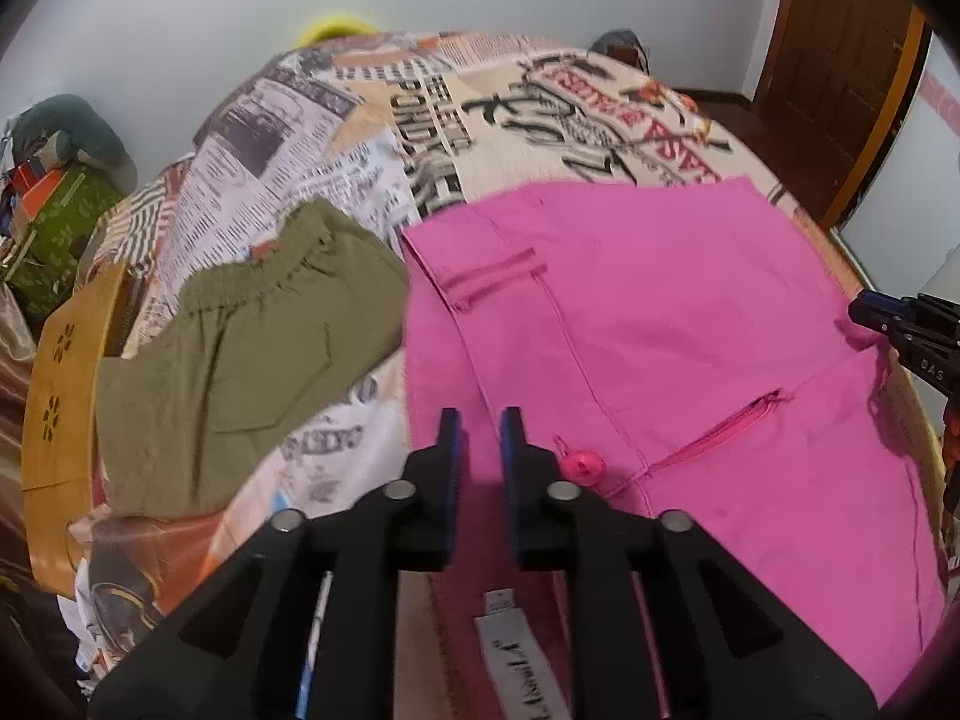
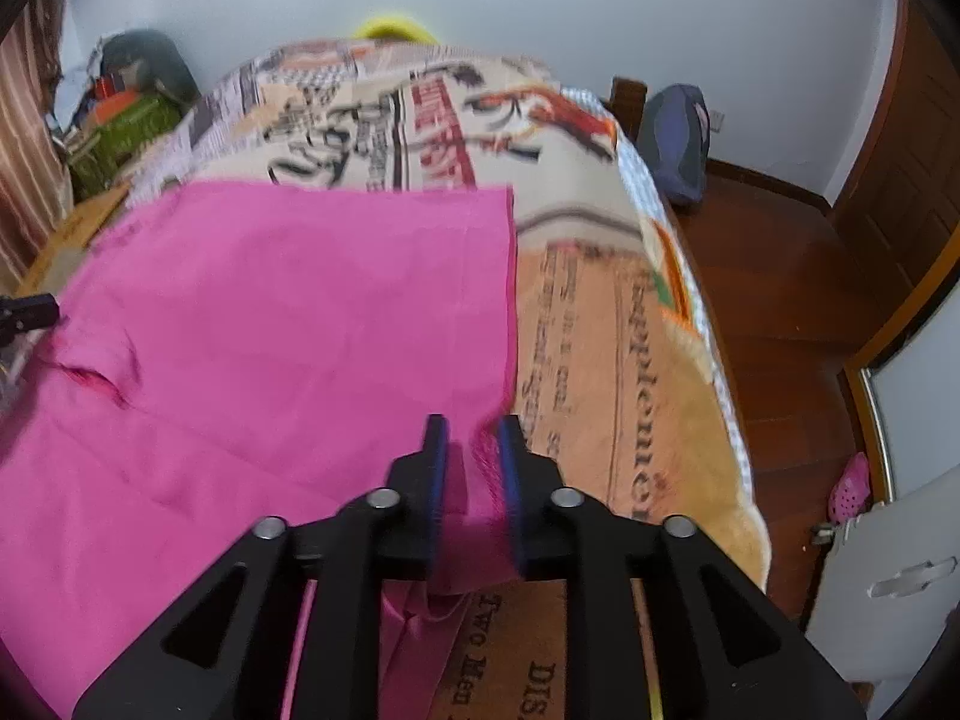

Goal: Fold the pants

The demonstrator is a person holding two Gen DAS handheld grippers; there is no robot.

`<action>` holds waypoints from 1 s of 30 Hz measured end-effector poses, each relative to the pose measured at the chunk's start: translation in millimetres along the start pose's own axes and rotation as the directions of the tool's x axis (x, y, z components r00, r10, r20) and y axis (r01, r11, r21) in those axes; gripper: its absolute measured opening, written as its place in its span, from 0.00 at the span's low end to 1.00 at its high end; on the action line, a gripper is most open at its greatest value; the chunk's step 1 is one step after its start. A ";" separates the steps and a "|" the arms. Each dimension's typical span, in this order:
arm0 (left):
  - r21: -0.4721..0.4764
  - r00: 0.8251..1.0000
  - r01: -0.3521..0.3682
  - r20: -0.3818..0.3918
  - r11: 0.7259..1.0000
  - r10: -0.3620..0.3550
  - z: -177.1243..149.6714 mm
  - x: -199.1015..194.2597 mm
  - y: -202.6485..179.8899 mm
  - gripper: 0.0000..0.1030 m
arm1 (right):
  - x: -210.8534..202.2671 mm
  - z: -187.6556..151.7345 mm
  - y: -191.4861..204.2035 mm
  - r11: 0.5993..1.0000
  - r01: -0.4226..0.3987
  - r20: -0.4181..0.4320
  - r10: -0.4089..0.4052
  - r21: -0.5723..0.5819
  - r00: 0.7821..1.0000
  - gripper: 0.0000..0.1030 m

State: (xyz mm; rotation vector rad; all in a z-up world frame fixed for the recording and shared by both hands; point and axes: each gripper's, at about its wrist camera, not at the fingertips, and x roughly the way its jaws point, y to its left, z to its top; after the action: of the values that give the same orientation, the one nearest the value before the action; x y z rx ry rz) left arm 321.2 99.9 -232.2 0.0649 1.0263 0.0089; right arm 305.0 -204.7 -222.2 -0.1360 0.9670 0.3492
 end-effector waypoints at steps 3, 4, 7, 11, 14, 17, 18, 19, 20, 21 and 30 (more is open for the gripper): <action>-0.019 0.999 -0.004 0.038 1.000 0.004 8.2 -10.0 10.1 0.47 | -16.6 11.7 -0.2 1.000 0.001 0.064 -0.001 -0.002 0.998 0.39; -0.029 0.998 -0.004 0.056 1.000 0.006 13.1 -12.9 14.8 0.56 | -21.1 15.9 0.6 1.000 0.007 0.085 -0.007 -0.005 0.996 0.43; -0.045 0.996 -0.017 0.082 0.999 0.021 27.0 -12.0 24.0 0.59 | -29.7 31.7 1.3 1.000 0.002 0.139 -0.001 -0.003 0.990 0.50; -0.051 0.996 -0.024 0.080 0.998 0.028 47.4 3.1 32.1 0.59 | -23.9 54.0 4.8 1.000 0.015 0.174 -0.013 -0.014 0.985 0.57; -0.047 0.997 -0.027 0.072 0.999 0.031 61.2 20.8 35.5 0.59 | -12.3 67.9 7.2 0.999 0.030 0.183 -0.024 -0.031 0.983 0.58; -0.051 0.998 -0.021 0.053 0.998 0.024 69.1 40.2 39.1 0.59 | 7.1 78.0 6.5 0.999 0.021 0.166 -0.015 -0.037 0.986 0.58; -0.055 0.999 -0.014 0.043 0.998 0.017 71.5 48.3 40.9 0.59 | 11.5 78.8 5.1 0.999 0.020 0.160 -0.014 -0.038 0.987 0.58; -0.059 0.999 -0.010 0.035 0.998 0.012 73.1 55.3 41.5 0.59 | 18.8 81.1 4.5 0.999 0.019 0.152 -0.013 -0.039 0.988 0.58; -0.061 1.000 -0.007 0.026 0.998 0.008 74.3 61.2 42.8 0.59 | 25.7 82.9 3.8 0.999 0.018 0.143 -0.012 -0.041 0.990 0.58; -0.062 1.000 0.000 0.018 0.998 0.001 74.8 66.3 43.8 0.59 | 30.4 83.6 1.9 0.999 0.016 0.137 -0.010 -0.042 0.991 0.58; -0.032 0.999 0.045 -0.007 0.998 -0.045 78.5 92.3 47.4 0.59 | 88.8 97.7 -20.9 0.999 -0.054 0.024 0.054 0.003 0.998 0.58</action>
State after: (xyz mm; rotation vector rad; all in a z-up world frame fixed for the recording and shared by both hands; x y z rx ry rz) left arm 437.2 146.7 -267.7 0.0124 1.0347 -0.0155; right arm 434.6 -177.8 -241.1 -0.1026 0.9489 0.3978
